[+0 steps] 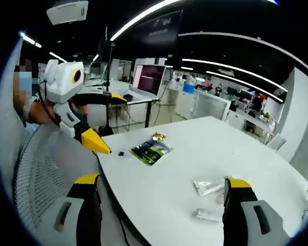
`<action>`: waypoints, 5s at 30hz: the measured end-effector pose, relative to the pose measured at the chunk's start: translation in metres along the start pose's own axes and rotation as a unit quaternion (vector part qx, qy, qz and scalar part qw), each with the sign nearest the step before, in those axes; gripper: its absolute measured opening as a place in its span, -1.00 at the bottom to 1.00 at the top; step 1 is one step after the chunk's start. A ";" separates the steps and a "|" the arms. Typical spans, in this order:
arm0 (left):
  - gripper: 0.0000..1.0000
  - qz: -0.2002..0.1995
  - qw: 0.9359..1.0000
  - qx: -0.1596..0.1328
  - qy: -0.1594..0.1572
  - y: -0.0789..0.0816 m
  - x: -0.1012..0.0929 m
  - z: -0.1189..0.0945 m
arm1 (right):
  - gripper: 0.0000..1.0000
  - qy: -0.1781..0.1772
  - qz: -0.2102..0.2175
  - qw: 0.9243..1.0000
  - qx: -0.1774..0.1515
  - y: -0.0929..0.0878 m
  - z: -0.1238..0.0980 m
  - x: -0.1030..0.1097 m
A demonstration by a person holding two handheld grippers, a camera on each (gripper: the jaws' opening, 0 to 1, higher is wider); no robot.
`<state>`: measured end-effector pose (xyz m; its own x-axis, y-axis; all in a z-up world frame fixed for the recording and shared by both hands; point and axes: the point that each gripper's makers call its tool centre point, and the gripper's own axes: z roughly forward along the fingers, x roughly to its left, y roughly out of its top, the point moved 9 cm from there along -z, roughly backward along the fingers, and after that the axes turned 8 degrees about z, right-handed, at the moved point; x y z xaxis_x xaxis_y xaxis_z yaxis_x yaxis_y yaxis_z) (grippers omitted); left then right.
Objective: Arrange the skincare products in the storage area until every visible bottle or jar stands upright without overlapping.
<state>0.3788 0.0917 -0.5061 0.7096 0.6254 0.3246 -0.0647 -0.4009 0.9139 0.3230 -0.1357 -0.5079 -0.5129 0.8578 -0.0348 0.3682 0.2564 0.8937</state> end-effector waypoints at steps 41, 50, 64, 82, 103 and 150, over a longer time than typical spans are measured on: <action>0.98 -0.010 1.000 0.005 0.028 -0.001 0.008 -0.001 | 0.99 -0.007 0.007 1.000 -0.008 0.069 0.038 -0.116; 0.98 -0.012 0.999 0.010 0.041 -0.003 0.012 -0.002 | 0.98 0.011 -0.087 0.995 0.039 0.087 0.060 -0.151; 0.90 -0.011 0.999 0.022 0.042 -0.006 0.013 -0.002 | 0.92 0.126 -0.329 0.914 0.200 0.065 0.123 -0.158; 0.76 -0.005 0.998 0.045 0.042 -0.013 0.014 -0.002 | 0.70 0.183 -0.477 0.803 0.308 0.032 0.189 -0.174; 0.65 -0.009 0.996 0.069 0.055 -0.019 0.019 -0.001 | 0.40 0.239 -0.573 0.671 0.405 -0.022 0.242 -0.193; 0.36 -0.004 0.996 0.078 0.040 -0.021 0.016 0.000 | -0.63 0.190 -0.469 0.775 0.378 0.030 0.238 -0.196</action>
<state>0.3911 0.1102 -0.5197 0.6514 0.6773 0.3420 0.0538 -0.4908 0.8696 0.6189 -0.1903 -0.5805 -0.9686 -0.0210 -0.2477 -0.0301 0.9990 0.0332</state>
